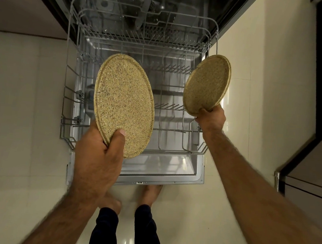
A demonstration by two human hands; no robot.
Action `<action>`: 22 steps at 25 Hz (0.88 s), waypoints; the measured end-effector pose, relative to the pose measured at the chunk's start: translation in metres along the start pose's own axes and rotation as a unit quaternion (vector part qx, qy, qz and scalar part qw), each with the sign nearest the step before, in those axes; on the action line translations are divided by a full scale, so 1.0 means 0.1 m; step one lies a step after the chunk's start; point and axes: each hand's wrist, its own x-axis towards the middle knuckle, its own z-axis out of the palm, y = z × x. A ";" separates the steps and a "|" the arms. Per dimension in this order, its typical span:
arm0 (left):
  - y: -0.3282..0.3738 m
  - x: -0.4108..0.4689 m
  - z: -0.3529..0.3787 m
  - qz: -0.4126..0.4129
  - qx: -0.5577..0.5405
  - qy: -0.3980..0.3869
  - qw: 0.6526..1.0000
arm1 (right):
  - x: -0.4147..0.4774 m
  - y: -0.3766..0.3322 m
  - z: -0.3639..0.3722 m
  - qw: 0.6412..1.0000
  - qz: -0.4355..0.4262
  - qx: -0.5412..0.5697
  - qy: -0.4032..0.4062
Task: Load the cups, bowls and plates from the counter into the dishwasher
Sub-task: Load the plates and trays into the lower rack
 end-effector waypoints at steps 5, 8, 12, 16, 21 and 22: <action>-0.05 -0.03 0.03 -0.011 -0.007 -0.003 1.000 | -0.02 0.05 -0.04 0.999 0.028 0.021 -0.025; -0.07 -0.03 0.04 -0.012 -0.022 -0.005 1.000 | -0.14 0.06 -0.03 0.997 0.067 0.024 -0.016; -0.08 -0.01 0.07 -0.021 -0.071 -0.023 0.997 | -0.52 -0.04 -0.09 0.981 0.142 0.116 0.059; -0.07 0.03 0.16 -0.085 -0.201 -0.041 0.975 | -1.04 -0.18 -0.09 0.925 0.196 0.191 -0.264; -0.14 0.17 0.18 -0.141 -0.237 -0.047 0.960 | -1.05 -0.19 -0.08 0.892 0.163 0.265 -0.329; -0.16 0.20 0.19 -0.145 -0.224 -0.040 0.963 | -1.01 -0.23 -0.11 0.902 0.150 0.261 -0.308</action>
